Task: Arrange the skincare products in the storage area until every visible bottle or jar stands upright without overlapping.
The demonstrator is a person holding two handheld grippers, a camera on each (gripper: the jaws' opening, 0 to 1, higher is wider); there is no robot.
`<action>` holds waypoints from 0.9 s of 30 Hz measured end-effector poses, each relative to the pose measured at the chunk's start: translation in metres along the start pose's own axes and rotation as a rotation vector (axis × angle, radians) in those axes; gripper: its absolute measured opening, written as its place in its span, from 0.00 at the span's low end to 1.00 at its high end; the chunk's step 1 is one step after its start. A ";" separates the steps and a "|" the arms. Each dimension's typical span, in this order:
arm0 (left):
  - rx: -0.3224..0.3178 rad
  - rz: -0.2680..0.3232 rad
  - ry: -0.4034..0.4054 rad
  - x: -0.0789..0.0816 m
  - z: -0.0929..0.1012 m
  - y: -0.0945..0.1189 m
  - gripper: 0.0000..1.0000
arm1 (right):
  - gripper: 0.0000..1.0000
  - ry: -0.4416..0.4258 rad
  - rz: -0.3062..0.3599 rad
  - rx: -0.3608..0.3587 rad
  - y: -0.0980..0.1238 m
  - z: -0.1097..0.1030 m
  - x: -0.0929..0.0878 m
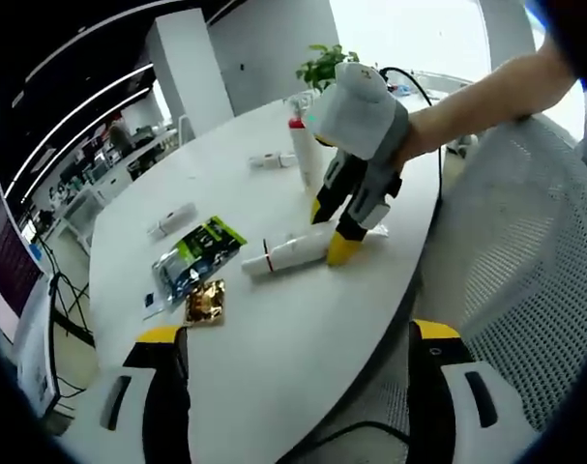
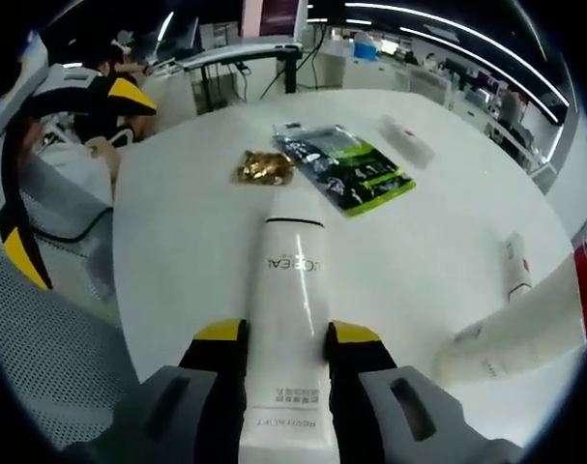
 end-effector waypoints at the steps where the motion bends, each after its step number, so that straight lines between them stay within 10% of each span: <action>1: 0.002 0.000 -0.001 0.000 0.000 0.000 0.88 | 0.32 0.001 0.001 0.003 0.000 0.000 0.000; 27: 0.024 -0.024 -0.062 0.000 -0.002 0.000 0.81 | 0.25 0.301 -0.007 0.026 0.004 -0.009 0.022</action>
Point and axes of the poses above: the point that each gripper's makers call its tool centre point, and the gripper's own axes: y roughly backward along the fingers, z roughly to its right, x roughly out of its top, the point moved 8 cm from there along y, roughly backward along the fingers, and after that the axes turned 7 degrees about z, right-handed, at the moved point
